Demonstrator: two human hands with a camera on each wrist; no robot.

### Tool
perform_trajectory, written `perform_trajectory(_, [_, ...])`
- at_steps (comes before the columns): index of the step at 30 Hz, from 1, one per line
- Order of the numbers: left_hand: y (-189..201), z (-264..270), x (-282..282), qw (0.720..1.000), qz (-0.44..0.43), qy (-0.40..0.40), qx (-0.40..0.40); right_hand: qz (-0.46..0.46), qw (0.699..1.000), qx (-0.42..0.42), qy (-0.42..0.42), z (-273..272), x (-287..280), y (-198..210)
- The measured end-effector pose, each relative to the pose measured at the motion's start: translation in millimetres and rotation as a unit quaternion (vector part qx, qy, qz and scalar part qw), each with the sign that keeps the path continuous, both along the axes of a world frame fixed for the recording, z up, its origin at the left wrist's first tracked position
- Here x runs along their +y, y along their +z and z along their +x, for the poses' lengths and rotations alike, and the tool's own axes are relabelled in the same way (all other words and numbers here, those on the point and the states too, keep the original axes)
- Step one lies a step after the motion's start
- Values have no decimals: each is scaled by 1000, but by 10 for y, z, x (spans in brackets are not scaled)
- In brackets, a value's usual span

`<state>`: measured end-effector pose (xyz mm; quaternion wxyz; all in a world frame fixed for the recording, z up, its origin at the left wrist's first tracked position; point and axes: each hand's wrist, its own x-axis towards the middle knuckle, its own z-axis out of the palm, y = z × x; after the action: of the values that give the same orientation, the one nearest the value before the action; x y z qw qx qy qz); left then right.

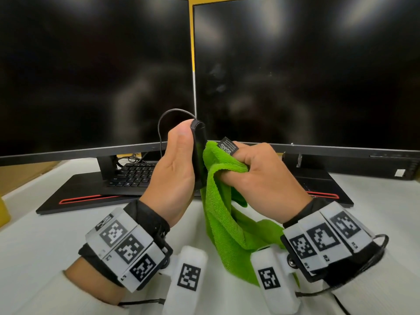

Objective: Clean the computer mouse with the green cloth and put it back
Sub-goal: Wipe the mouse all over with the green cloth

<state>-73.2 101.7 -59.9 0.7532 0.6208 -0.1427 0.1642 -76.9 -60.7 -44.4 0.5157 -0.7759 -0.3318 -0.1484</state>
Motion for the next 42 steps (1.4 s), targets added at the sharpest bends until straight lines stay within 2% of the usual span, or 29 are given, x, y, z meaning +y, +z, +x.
perform_trajectory(6, [-2,-31,-25,1000,17,-14,-9,14,996,83,-4,8,-28,2])
perform_trajectory(11, [65,-70,-11,998,-40,-49,31,141,976,159,47,52,-125,15])
perform_trajectory(13, [63,-60,14,996,-51,-69,36,166,968,176,64,48,-129,22])
perform_trajectory(17, [76,-74,29,995,-57,-75,39,161,968,180,73,61,-120,11])
perform_trajectory(21, [109,-89,22,996,-55,-58,41,153,975,149,67,93,-106,-29])
perform_trajectory(24, [119,-87,23,998,-33,-43,37,134,982,124,46,104,-70,-74])
perform_trajectory(29, [51,-55,11,999,33,19,5,109,985,136,16,67,63,-115])
perform_trajectory(32, [7,-75,-28,999,45,25,9,107,984,144,-3,103,116,-169])
perform_trajectory(35, [49,-159,-87,999,9,-12,33,116,981,153,15,145,79,-177])
perform_trajectory(38, [107,-198,-99,994,-65,-59,68,139,979,146,28,141,50,-165])
perform_trajectory(42, [148,-185,-90,983,-145,-91,73,178,976,119,27,145,41,-161])
